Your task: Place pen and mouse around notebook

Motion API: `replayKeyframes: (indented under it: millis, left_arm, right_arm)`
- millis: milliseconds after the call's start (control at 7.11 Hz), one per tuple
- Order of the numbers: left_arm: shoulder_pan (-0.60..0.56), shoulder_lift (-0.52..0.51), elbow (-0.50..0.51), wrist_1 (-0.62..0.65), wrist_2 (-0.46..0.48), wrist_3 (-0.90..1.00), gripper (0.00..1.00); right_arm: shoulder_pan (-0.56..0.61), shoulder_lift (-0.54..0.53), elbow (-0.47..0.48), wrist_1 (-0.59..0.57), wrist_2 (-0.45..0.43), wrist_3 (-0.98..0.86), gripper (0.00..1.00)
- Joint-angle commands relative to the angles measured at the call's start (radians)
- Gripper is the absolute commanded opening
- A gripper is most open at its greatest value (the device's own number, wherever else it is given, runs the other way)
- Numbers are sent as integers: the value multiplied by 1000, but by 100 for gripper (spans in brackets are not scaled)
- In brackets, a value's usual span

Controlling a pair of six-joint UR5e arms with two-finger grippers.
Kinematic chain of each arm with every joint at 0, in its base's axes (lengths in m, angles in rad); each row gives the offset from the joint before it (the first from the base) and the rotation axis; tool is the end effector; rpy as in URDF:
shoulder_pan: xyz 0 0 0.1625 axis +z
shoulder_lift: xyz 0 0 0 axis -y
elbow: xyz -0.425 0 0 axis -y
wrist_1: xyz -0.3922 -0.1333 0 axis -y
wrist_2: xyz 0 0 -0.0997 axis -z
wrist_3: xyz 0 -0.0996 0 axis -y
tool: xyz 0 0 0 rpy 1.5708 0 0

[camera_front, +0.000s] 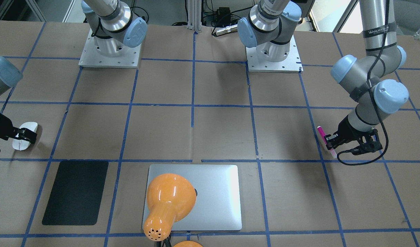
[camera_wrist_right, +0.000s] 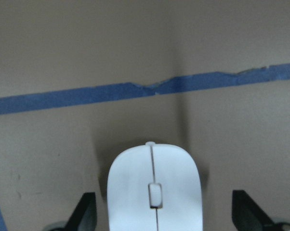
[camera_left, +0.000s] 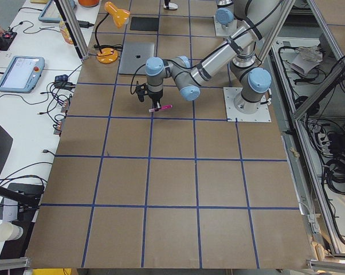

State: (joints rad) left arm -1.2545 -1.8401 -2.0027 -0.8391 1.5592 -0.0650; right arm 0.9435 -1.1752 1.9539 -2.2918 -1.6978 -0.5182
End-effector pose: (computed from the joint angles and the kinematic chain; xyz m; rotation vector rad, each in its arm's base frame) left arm 0.0325 -0.5317 0.2226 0.5935 -3.0768 0.0497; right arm -0.2174 -0.5054 0.1748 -0.1613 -3.0566 -0.1797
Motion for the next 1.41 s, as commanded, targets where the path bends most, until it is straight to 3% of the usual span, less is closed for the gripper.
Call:
replayKeyframes:
  millis: [0,141,281,562,703,984,1125,1266]
  left_arm:
    - [-232,13,33,11,-63,-502,0]
    - [-361,2,62,9,-50,-726,0]
    - [-470,-13,70,11,-54,-974,0]
    - [-653,-47,68,32,-57,-1351,0]
    - [-711,-63,67,31,-54,-1497,0]
    - [-717,-91,53,23,-54,-1579,0]
    - [-718,-117,59,32,-63,-1677,13]
    - [-721,-125,58,32,-62,-1703,32]
  right_arm:
    - [-5,0,-1,3,1,0,80]
    - [-8,0,-1,3,3,0,70]
    - [-8,-1,-1,3,3,0,50]
    - [-8,-10,-3,5,7,0,36]
    - [-6,-12,-10,6,7,1,34]
    - [20,-30,-38,6,18,4,35]
    - [67,-18,-77,6,26,12,35]
    - [131,-17,-123,11,32,20,37]
